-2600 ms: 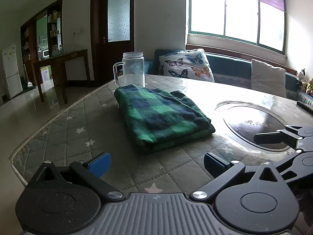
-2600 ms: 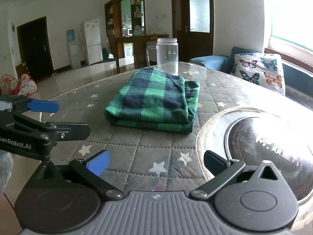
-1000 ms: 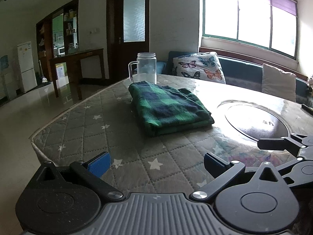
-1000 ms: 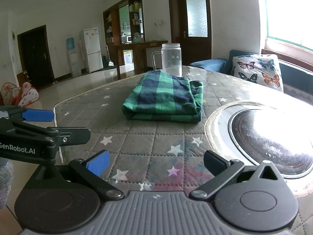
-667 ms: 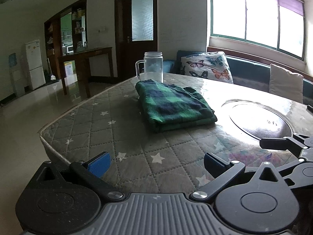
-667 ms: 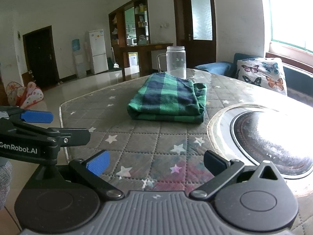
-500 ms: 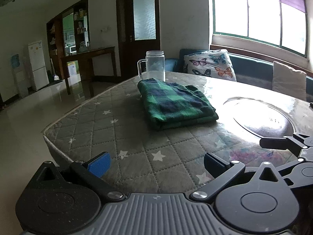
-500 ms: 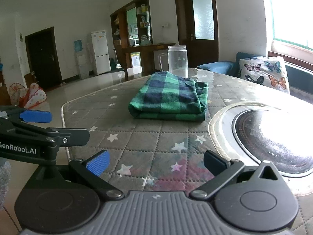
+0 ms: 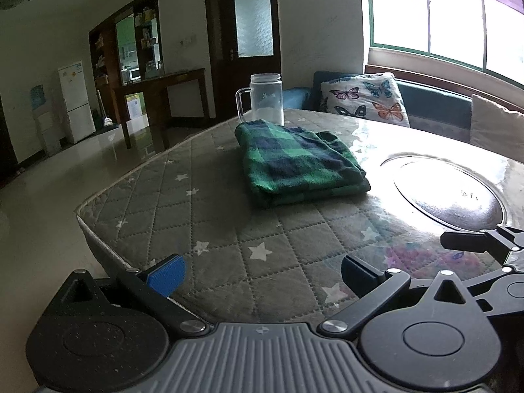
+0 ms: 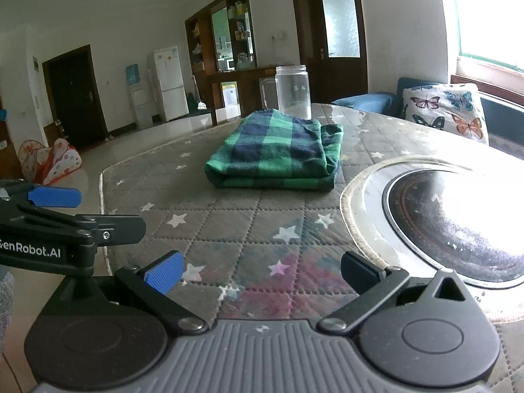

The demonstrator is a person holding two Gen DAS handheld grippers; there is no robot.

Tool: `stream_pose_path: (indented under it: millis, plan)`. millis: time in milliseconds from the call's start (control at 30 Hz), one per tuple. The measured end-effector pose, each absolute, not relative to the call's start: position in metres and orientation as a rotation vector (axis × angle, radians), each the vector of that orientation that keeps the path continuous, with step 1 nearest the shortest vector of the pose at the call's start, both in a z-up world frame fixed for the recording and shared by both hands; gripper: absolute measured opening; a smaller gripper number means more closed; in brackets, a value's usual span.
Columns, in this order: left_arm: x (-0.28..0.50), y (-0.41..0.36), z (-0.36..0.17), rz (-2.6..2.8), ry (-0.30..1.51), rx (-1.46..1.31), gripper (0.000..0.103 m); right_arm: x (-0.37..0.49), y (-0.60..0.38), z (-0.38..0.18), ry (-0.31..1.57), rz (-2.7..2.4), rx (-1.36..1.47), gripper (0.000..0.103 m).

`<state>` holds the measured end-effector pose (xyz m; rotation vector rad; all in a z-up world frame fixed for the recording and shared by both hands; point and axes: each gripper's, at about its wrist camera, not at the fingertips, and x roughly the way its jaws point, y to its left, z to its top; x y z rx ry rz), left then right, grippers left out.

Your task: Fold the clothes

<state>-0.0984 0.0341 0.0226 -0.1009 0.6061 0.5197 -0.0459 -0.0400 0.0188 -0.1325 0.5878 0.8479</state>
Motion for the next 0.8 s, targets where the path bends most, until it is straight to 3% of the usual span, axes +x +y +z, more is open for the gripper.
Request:
stream_pose_path:
  millis: [800]
  plan:
    - [-0.082,0.051,0.005,0.443,0.589,-0.155,0.103,-0.044,-0.034,0.020,0.599,0.751,-0.183,0.103]
